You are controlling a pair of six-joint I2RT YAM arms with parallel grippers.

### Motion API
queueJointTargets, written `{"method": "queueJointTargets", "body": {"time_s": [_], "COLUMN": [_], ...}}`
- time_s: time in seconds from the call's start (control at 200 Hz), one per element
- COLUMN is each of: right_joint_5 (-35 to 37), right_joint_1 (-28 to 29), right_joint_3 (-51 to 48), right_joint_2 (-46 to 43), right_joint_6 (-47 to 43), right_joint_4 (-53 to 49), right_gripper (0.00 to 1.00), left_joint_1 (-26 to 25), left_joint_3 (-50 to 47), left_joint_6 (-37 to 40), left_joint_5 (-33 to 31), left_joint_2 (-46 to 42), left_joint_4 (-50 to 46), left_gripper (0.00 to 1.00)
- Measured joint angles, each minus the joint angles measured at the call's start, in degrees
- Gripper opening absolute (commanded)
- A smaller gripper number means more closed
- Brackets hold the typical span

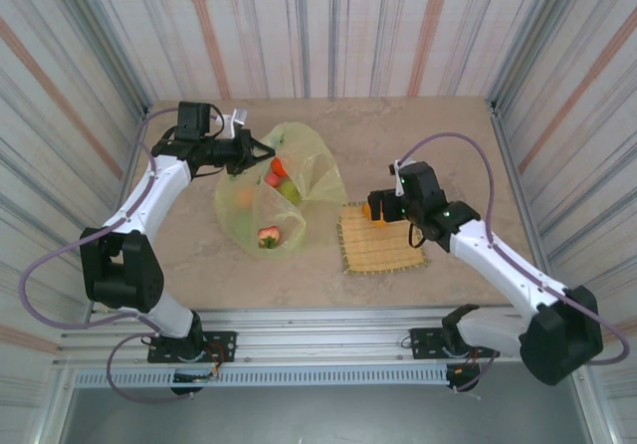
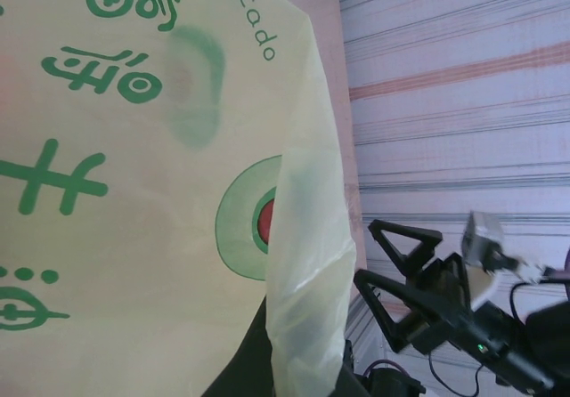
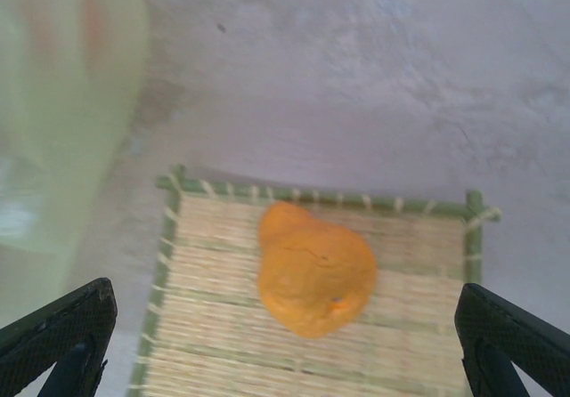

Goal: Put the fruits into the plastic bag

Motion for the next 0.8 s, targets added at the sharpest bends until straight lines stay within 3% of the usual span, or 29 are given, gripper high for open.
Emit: {"method": "queueJointTargets", "body": {"time_s": [0.802], "right_joint_5": [-10.1], "right_joint_1": [-4.2], "right_joint_3": [13.3], "right_joint_2": [30.9], "right_joint_6": [-1.3], "right_joint_4": [-1.6], "right_gripper": [0.99], "left_joint_1": [0.0], "left_joint_3": [0.0], "left_joint_6": [0.0], "left_joint_5": [0.0], "left_joint_2": [0.0], "left_joint_4": [0.0], "left_gripper": [0.00]}}
